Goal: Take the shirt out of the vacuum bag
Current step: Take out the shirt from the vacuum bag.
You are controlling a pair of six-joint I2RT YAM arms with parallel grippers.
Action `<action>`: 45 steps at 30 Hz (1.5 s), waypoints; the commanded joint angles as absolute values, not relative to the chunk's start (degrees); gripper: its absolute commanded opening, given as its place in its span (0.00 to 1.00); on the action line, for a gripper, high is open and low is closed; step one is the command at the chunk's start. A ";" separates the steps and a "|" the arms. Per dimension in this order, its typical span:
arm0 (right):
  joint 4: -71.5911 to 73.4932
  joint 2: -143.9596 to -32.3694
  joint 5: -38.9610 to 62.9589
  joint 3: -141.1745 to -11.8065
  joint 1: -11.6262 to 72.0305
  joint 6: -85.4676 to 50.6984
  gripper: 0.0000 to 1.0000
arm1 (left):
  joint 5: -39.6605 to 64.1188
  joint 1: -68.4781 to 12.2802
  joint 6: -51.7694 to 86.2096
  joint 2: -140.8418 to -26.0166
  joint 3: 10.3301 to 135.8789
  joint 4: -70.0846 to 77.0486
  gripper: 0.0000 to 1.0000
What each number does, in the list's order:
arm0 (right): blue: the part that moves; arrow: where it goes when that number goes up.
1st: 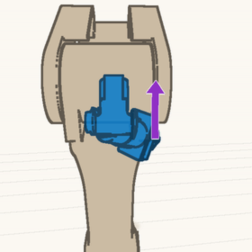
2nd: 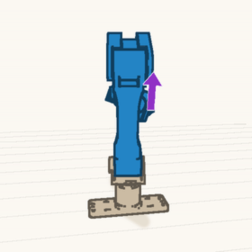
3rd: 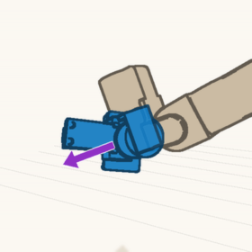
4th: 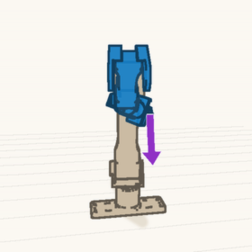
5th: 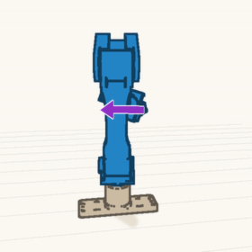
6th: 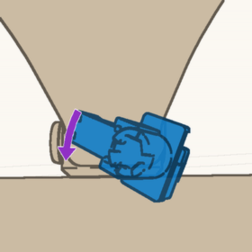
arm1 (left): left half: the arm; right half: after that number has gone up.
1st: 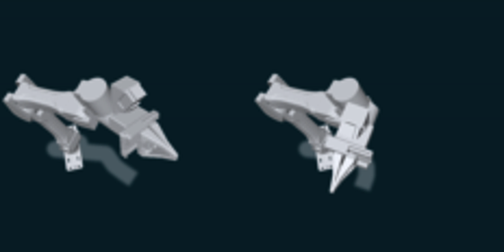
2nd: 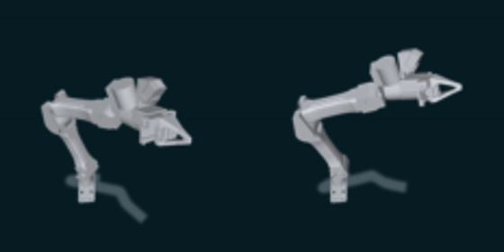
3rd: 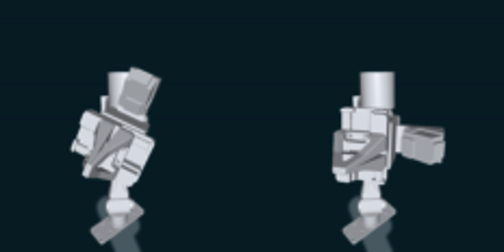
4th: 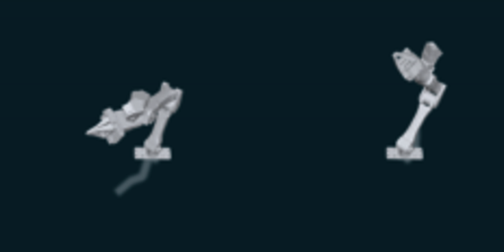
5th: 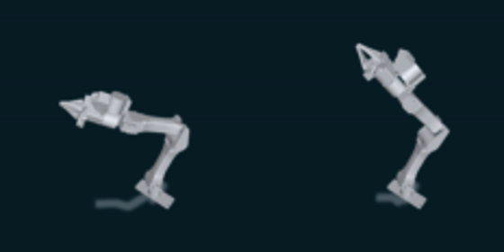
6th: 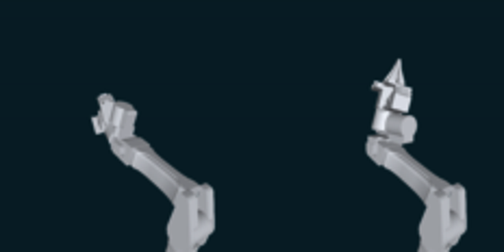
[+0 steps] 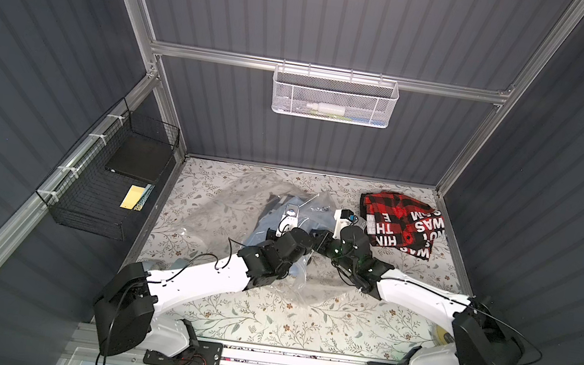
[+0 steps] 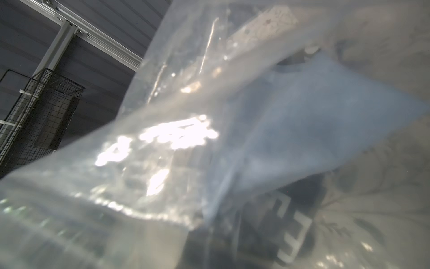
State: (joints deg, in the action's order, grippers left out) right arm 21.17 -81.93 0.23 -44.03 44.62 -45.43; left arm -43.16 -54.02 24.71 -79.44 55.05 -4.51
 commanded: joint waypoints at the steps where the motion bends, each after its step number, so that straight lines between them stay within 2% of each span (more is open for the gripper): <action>1: 19.67 -76.98 -1.29 -43.51 44.92 -43.08 0.00 | -44.38 -54.12 24.85 -79.69 55.04 -5.27 0.00; 15: 13.67 -62.73 -7.81 -45.19 44.91 -39.84 0.00 | -44.88 -54.05 25.06 -80.10 53.99 -5.80 0.00; 25: 7.81 -57.17 -10.46 -52.72 44.74 -35.77 0.00 | -46.41 -54.02 25.04 -80.41 52.89 -6.24 0.00; 34: 5.03 -55.60 -8.75 -59.35 44.54 -34.67 0.00 | -47.99 -54.01 25.58 -81.27 52.52 -7.45 0.00; 40: 5.62 -56.16 -2.87 -61.62 44.52 -36.01 0.00 | -48.36 -53.89 25.53 -81.94 52.97 -7.82 0.00; 45: 5.33 -53.96 -1.94 -61.85 44.50 -36.81 0.00 | -48.69 -53.84 25.31 -82.09 53.14 -7.91 0.00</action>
